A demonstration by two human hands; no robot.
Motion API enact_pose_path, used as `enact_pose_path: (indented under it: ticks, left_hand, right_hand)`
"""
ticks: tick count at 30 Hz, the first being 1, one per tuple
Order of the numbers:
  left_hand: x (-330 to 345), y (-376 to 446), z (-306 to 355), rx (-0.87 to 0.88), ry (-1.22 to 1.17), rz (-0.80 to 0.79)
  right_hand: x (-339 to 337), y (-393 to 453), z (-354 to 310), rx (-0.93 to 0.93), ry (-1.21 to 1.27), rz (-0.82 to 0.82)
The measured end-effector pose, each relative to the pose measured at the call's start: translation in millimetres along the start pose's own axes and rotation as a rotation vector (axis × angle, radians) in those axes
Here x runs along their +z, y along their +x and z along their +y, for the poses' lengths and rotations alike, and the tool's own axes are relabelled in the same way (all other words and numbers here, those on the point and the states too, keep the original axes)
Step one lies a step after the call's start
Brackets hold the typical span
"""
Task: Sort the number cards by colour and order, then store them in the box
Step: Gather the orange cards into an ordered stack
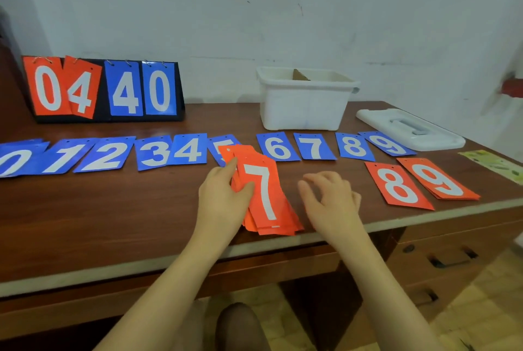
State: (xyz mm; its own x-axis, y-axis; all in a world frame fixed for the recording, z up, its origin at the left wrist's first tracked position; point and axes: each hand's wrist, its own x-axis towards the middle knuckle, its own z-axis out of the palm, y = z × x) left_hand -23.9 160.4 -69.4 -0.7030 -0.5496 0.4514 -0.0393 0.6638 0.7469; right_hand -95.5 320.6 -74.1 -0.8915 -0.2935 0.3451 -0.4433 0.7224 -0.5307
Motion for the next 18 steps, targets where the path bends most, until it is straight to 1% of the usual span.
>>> enact_pose_path:
  ticks: [2, 3, 5, 7, 8, 10, 15, 18]
  left_hand:
    - [16.0, 2.3, 10.9, -0.005, -0.064, -0.031]
    - [24.2, 2.5, 17.5, -0.004, -0.089, -0.049]
    - [40.1, 3.2, 28.7, 0.011, -0.105, -0.071]
    - [53.9, 4.2, 36.2, 0.016, -0.105, -0.087]
    - [59.8, 5.0, 39.1, 0.009, -0.095, -0.098]
    - [68.7, 7.1, 42.0, 0.006, -0.068, -0.114]
    - [72.2, 8.4, 39.0, 0.021, 0.063, -0.15]
    - [67.4, 10.7, 34.8, -0.004, 0.111, -0.119]
  right_hand:
    - [-20.4, 9.9, 30.4, 0.052, -0.065, 0.113]
    - [-31.0, 14.5, 47.2, 0.087, -0.122, 0.136]
    - [-49.0, 18.2, 78.4, 0.166, -0.259, 0.112]
    - [-57.8, 15.6, 96.3, 0.206, -0.335, 0.035]
    - [-59.0, 13.7, 98.8, 0.18, -0.334, -0.005]
    - [-55.9, 11.5, 99.6, 0.07, -0.281, -0.062]
    - [-53.7, 6.5, 105.4, -0.177, -0.153, -0.295]
    - [-63.9, 3.1, 110.7, -0.227, -0.024, -0.412]
